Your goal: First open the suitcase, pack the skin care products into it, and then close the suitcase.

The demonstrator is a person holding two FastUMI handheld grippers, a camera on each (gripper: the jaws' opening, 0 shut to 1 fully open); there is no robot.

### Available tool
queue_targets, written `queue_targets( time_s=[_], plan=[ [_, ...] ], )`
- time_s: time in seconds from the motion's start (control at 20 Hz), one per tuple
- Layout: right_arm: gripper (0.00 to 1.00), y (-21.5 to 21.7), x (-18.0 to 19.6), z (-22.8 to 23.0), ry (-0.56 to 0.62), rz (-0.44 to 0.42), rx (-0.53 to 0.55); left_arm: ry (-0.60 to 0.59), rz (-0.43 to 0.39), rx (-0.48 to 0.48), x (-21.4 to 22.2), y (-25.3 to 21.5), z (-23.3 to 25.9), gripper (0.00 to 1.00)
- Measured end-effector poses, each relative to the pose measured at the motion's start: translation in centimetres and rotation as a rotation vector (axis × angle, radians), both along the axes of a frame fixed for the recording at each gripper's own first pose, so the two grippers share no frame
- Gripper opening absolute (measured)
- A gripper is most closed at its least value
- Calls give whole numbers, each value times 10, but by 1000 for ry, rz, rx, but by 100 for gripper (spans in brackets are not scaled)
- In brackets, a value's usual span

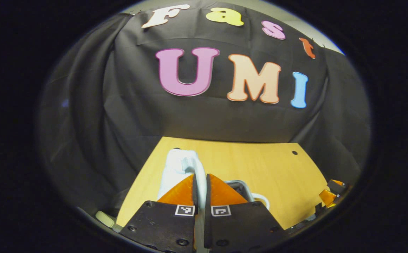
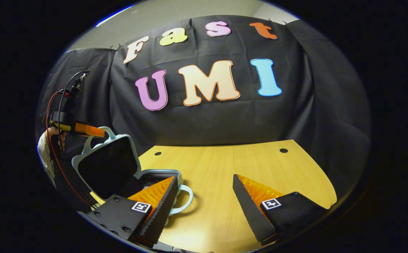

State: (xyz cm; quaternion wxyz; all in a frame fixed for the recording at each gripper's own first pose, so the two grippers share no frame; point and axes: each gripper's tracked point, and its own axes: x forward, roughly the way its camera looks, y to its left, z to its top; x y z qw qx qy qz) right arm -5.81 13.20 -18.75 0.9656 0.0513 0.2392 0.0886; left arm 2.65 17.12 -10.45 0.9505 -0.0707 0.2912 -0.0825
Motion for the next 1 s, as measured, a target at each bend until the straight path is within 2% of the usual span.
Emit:
queue_targets(
  time_s=[0.25, 0.55, 1.0],
  plan=[
    [98, -31, -7, 1, 1, -32, -18, 19, -130, -23, -3, -77, -14, 2],
    [98, -68, -19, 2, 8, -77, -47, 84, -199, -83, -11, -137, -46, 3],
    [98, -118, -35, -4, 32, -143, -79, 186, -276, -48, -26, -201, -113, 3]
  ],
)
